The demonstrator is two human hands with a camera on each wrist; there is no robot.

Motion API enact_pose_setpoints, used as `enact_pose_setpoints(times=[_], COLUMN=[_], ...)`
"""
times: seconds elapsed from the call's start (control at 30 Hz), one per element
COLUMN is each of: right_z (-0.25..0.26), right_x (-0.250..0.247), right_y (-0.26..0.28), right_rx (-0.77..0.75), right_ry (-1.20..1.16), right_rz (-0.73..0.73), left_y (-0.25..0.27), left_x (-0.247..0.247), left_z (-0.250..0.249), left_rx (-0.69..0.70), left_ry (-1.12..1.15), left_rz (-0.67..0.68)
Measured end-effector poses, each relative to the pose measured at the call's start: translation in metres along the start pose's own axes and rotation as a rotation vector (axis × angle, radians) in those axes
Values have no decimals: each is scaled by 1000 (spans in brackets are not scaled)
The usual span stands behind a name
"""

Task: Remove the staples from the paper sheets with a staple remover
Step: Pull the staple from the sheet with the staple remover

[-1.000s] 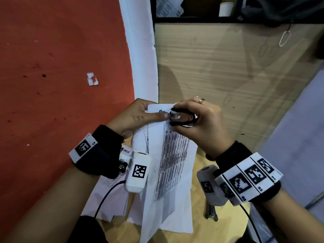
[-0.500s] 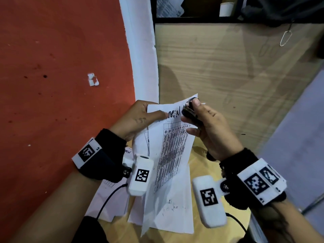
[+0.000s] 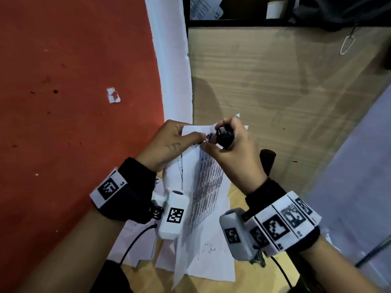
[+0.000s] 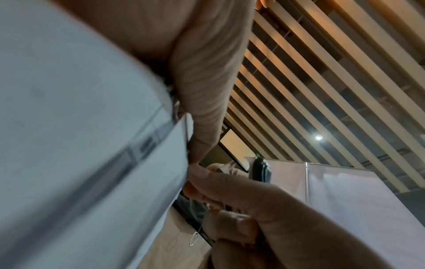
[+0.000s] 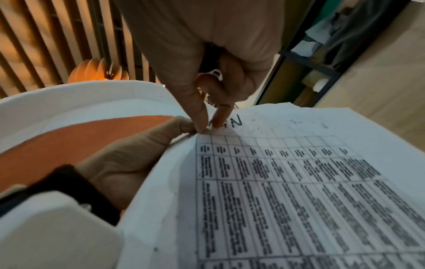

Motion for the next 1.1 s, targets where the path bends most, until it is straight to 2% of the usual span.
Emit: enact_pose_setpoints(times=[0.2, 0.47, 0.6, 0.8, 0.9, 1.03, 1.1], right_z=[6, 4, 1, -4, -2, -9, -10], right_x=[-2, -1, 1, 0, 1, 5, 5], right_y=[0, -5, -7, -9, -9, -10, -10], right_rx=[-78, 6, 90, 288, 332, 401, 410], right_ry=[102, 41, -17, -396, -428, -433, -451], right_rz=[-65, -73, -44, 94, 152, 144, 149], left_y=[-1, -5, -4, -4, -4, -4, -1], left_x=[-3, -8, -8, -10, -9, -7, -5], left_z=[1, 7, 7, 5, 7, 9, 7], left_rx=[46, 61, 66, 82, 103, 126, 97], left_ry=[-41, -138, -173, -218, -249, -255, -211], left_rz=[20, -2, 1, 34, 27, -8, 29])
Point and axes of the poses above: each hand's wrist, its own y-axis away from the middle knuckle, its own x-axis out of the palm, z = x × y, the point moved 4 cm from there along -y, towards the middle knuckle, and after that the axes turned 8 degrees about y, right-handed, at the moved point
